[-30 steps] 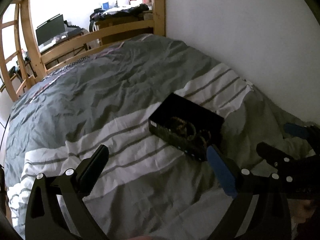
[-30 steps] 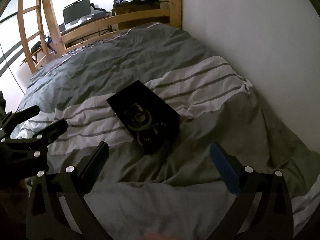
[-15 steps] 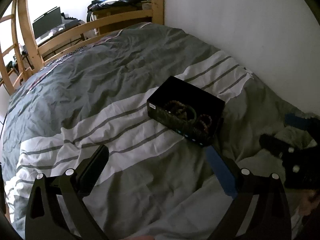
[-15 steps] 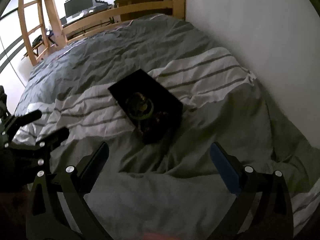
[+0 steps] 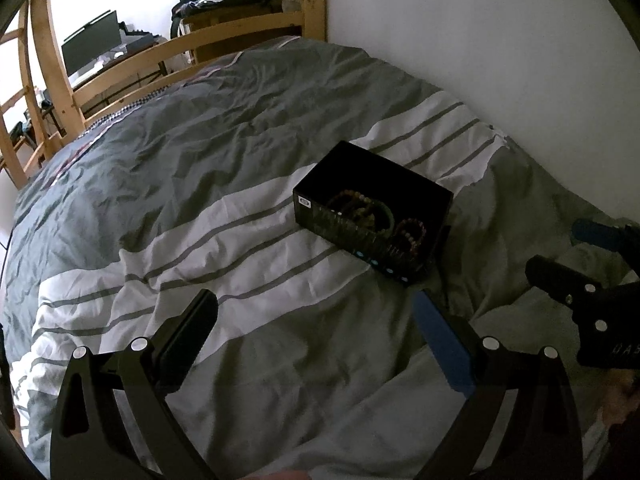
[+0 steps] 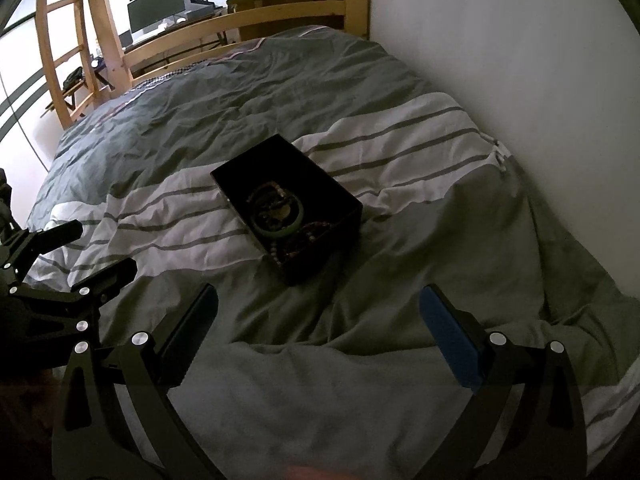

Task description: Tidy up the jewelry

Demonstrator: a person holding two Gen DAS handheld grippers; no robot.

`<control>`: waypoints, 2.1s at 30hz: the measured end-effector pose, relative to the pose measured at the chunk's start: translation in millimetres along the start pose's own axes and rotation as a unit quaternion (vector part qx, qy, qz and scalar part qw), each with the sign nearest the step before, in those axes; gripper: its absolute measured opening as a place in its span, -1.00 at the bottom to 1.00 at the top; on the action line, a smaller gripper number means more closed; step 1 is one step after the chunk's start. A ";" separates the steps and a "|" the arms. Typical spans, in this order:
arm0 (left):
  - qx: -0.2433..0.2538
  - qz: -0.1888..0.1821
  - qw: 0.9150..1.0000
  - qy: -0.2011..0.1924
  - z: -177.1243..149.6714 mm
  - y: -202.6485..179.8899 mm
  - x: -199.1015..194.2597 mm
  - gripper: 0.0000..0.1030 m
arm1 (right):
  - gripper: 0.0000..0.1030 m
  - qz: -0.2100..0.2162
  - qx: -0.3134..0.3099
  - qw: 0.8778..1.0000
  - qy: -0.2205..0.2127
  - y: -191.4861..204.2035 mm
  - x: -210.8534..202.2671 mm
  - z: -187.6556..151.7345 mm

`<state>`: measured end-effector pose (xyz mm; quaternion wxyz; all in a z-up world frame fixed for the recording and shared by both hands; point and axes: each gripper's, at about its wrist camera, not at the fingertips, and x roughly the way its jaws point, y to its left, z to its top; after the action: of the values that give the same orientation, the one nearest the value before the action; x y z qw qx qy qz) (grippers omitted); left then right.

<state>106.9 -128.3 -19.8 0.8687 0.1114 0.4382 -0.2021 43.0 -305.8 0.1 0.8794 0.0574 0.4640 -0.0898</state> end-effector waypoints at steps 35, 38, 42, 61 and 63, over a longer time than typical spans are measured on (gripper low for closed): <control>0.010 -0.004 1.000 0.010 -3.6 -0.6 3.0 0.87 | 0.93 0.002 0.000 1.000 0.000 1.4 1.4 -1.8; 0.010 -0.004 1.000 0.010 -4.1 -0.7 3.4 0.87 | 0.93 0.002 -0.001 1.000 0.000 1.6 1.8 -2.0; 0.009 -0.005 1.000 0.011 -3.9 -0.8 3.4 0.87 | 0.93 0.002 -0.001 1.000 0.000 1.0 1.7 -1.8; 0.009 -0.002 1.000 0.016 -6.5 6.3 7.3 0.88 | 0.93 0.003 0.001 1.000 -0.001 2.9 3.0 -1.8; 0.006 -0.008 1.000 0.021 -6.0 7.0 8.5 0.88 | 0.93 0.004 0.003 1.000 -0.001 3.7 3.8 -0.9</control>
<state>110.3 -122.0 -30.1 0.8571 0.1170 0.4557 -0.2097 45.1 -302.5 -3.6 0.8799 0.0616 0.4629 -0.0874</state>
